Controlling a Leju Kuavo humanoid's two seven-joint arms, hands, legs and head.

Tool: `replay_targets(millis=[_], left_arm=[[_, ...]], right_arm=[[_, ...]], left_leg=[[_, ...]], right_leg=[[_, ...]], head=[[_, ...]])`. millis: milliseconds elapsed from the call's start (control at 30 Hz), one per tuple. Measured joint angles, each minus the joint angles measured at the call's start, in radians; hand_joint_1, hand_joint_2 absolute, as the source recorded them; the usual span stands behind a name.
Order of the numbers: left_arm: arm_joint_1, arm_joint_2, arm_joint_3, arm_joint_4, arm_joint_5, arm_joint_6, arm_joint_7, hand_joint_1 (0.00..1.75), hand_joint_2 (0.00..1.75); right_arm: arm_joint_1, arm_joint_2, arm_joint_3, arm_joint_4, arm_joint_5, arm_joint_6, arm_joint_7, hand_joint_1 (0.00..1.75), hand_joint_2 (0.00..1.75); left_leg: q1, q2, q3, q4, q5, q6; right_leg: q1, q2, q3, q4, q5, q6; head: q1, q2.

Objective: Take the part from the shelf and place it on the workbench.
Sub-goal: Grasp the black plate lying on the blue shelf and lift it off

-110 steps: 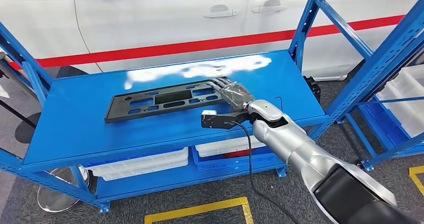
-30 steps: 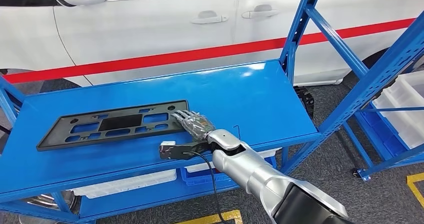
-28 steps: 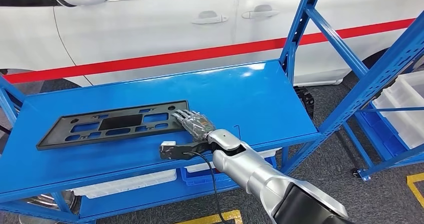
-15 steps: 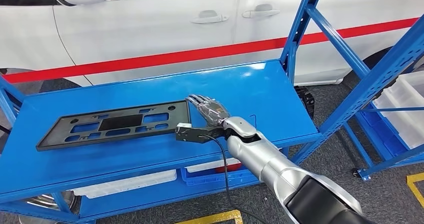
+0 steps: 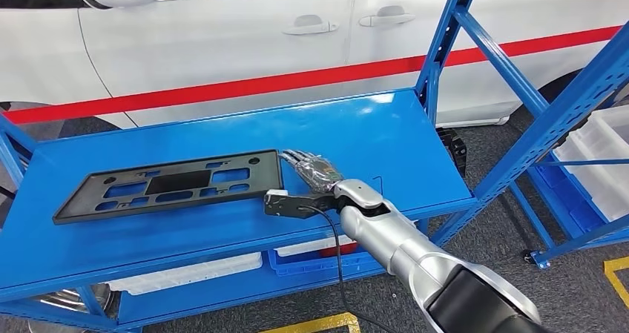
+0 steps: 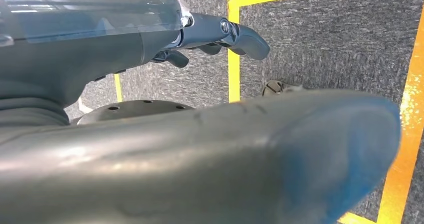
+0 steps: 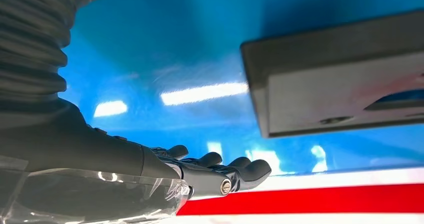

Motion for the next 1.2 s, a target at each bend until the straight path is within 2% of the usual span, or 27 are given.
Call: replay_targets(millis=[167,300,467,1200], left_arm=[[0.000,0.000,0.000,0.000,0.000,0.004,0.001,0.00,0.00],[-0.004,-0.002,0.000,0.000,0.001,0.006,0.002,0.00,0.00],[-0.005,-0.005,0.000,0.000,0.007,0.010,0.005,0.00,0.00],[-0.005,-0.005,0.000,0.000,0.004,0.003,0.017,0.00,0.00]], right_arm=[[0.004,0.038,0.005,0.016,0.009,0.021,-0.018,0.00,1.75],[0.011,0.086,0.021,0.032,0.025,0.018,-0.007,0.00,1.75],[0.012,0.119,0.035,0.047,0.031,0.014,0.003,0.00,1.75],[0.031,0.134,0.038,0.073,0.047,-0.019,0.031,0.00,1.75]], left_leg=[[0.000,0.000,0.000,0.000,0.000,0.000],[0.000,0.000,0.000,0.000,0.000,0.000],[0.000,0.000,0.000,0.000,0.000,-0.001],[0.000,0.000,0.001,0.000,-0.001,0.000]], right_leg=[[0.000,0.000,0.000,0.000,0.000,0.000],[0.000,0.000,0.000,0.000,-0.001,0.000],[0.000,0.000,0.000,0.000,-0.001,-0.001],[0.000,0.000,0.000,0.000,-0.001,-0.001]], head=[[0.000,0.000],[0.000,0.000],[0.000,0.000],[0.000,0.000]])
